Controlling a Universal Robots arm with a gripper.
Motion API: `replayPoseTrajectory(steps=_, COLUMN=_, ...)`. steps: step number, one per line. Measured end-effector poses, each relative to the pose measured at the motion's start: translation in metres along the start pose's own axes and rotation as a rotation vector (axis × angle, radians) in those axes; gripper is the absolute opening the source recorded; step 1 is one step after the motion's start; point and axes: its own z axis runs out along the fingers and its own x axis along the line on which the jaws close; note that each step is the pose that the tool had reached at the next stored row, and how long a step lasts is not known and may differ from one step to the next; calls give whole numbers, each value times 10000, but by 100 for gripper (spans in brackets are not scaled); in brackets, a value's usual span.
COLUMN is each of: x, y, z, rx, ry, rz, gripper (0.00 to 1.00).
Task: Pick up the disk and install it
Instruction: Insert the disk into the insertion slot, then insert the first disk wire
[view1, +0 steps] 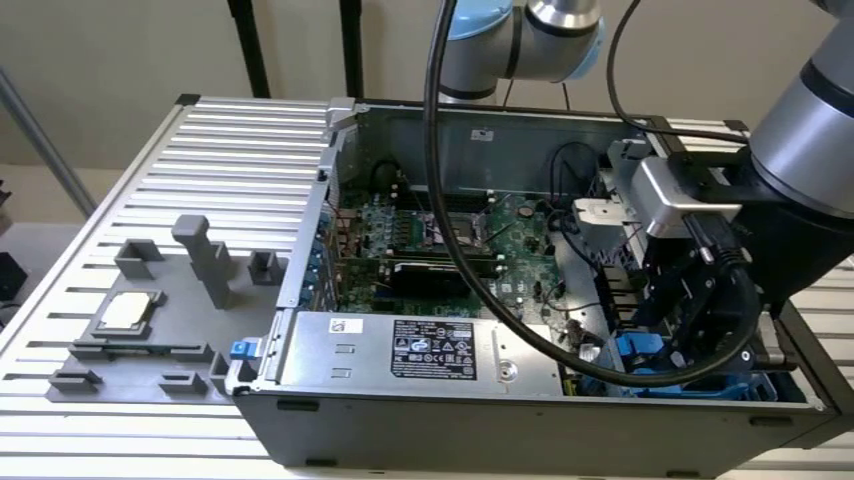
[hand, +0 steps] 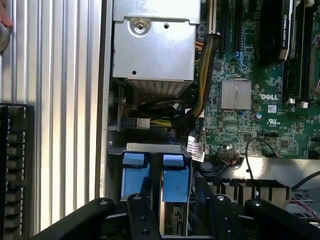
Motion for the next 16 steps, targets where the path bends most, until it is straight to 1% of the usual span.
replayPoseTrajectory(steps=16, x=-1, y=-3, z=-4, rx=-1, ry=2, rz=-1, gripper=100)
